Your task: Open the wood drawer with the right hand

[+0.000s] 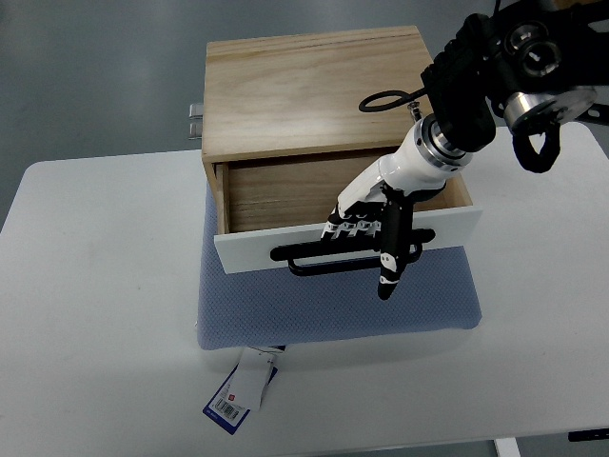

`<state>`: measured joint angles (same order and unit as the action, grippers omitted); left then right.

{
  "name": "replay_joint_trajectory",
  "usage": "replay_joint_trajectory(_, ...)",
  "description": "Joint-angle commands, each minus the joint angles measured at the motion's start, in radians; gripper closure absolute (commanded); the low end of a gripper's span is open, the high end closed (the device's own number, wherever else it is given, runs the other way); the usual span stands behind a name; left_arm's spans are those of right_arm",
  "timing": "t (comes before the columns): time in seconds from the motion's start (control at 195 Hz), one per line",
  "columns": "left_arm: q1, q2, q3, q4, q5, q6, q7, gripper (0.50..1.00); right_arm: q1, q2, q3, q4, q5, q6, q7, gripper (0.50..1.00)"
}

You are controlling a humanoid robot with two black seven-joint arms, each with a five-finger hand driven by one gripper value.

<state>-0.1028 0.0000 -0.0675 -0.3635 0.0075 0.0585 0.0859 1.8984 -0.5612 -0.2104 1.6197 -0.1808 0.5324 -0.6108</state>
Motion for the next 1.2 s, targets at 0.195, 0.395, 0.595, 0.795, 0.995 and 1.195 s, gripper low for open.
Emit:
replay_joint_trajectory(0.195, 0.0, 0.0, 0.0, 0.0, 0.0, 0.0, 0.0, 0.5, 0.057, -0.201, 0.319, -0.119, 0.006, -0.002, 0.0, 0.56)
replay_joint_trajectory(0.395, 0.0, 0.0, 0.0, -0.002, 0.0, 0.0, 0.0, 0.5, -0.076, -0.238, 0.47, -0.389, 0.0, -0.008, 0.0, 0.558)
replay_joint_trajectory(0.595, 0.0, 0.0, 0.0, -0.003, 0.002, 0.001, 0.002, 0.5, -0.472, -0.178, 0.827, -0.813, 0.014, -0.166, 0.224, 0.558)
replay_joint_trajectory(0.795, 0.0, 0.0, 0.003, -0.006, 0.003, 0.009, 0.002, 0.5, -0.832, -0.016, 1.148, -0.88, 0.063, -0.287, 0.525, 0.56)
replay_joint_trajectory(0.995, 0.0, 0.0, 0.003, -0.002, 0.002, 0.014, 0.002, 0.5, -0.996, 0.188, 1.408, -0.98, 0.147, -0.29, 0.648, 0.558)
replay_joint_trajectory(1.195, 0.0, 0.0, 0.003, -0.003, 0.002, 0.014, 0.002, 0.5, -1.087, 0.313, 1.568, -1.049, 0.15, -0.276, 0.686, 0.558)
